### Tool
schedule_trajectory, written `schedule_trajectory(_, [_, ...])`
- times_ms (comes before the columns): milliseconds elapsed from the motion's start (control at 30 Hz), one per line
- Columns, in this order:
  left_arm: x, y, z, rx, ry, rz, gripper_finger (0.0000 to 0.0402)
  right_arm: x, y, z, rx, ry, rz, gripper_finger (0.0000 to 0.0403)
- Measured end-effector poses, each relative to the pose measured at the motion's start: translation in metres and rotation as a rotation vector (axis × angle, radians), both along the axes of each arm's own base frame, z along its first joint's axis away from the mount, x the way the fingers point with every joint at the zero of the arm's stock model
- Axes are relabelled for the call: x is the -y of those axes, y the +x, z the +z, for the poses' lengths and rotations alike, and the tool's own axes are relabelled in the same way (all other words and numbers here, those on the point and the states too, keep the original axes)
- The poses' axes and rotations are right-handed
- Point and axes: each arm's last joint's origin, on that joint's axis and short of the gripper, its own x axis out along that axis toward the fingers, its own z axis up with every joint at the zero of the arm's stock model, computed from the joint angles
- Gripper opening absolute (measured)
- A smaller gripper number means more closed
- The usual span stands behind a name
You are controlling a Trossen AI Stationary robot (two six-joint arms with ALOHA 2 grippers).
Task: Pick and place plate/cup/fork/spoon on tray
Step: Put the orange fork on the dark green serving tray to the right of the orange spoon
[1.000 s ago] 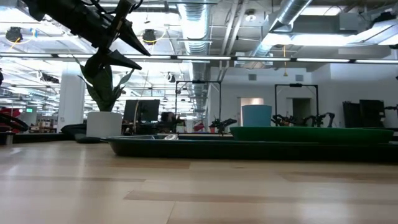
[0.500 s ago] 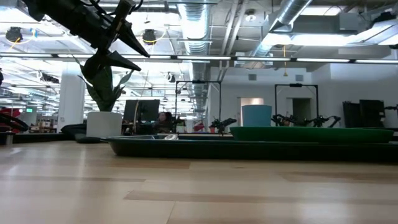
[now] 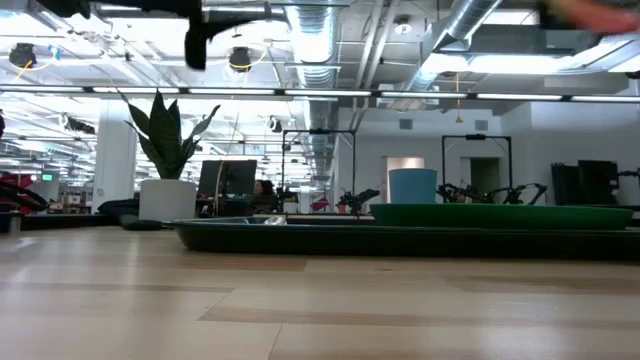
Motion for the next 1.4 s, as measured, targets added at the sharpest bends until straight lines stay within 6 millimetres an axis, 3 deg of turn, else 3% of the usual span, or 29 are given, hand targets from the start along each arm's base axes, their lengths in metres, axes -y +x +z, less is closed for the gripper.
schedule_trajectory(167, [0.002, 0.02, 0.002, -0.016, 0.089, -0.057, 0.0158, 0.026, 0.03, 0.011, 0.157, -0.042, -0.004, 0.0001])
schedule_trajectory(300, [0.005, 0.042, 0.004, -0.049, 0.132, -0.128, 0.0158, 0.04, 0.057, 0.003, 0.202, -0.079, -0.012, 0.0001])
schedule_trajectory(467, [0.007, 0.066, 0.009, -0.075, 0.188, -0.149, 0.0157, 0.049, 0.089, -0.007, 0.286, -0.05, 0.044, 0.0001])
schedule_trajectory(667, [0.01, 0.086, 0.013, -0.079, 0.237, -0.225, 0.0157, 0.054, 0.107, -0.015, 0.34, -0.028, 0.076, 0.0001])
schedule_trajectory(1067, [0.011, 0.093, 0.008, -0.095, 0.238, -0.26, 0.0157, 0.061, 0.111, -0.004, 0.48, -0.027, 0.081, 0.0001])
schedule_trajectory(1200, [0.012, 0.093, 0.01, -0.073, 0.255, -0.29, 0.0157, 0.059, 0.093, 0.023, 0.59, -0.055, 0.083, 0.0001])
schedule_trajectory(1400, [0.013, 0.091, 0.018, 0.006, 0.297, -0.337, 0.0157, 0.066, 0.071, 0.022, 0.426, -0.091, 0.012, 0.0001])
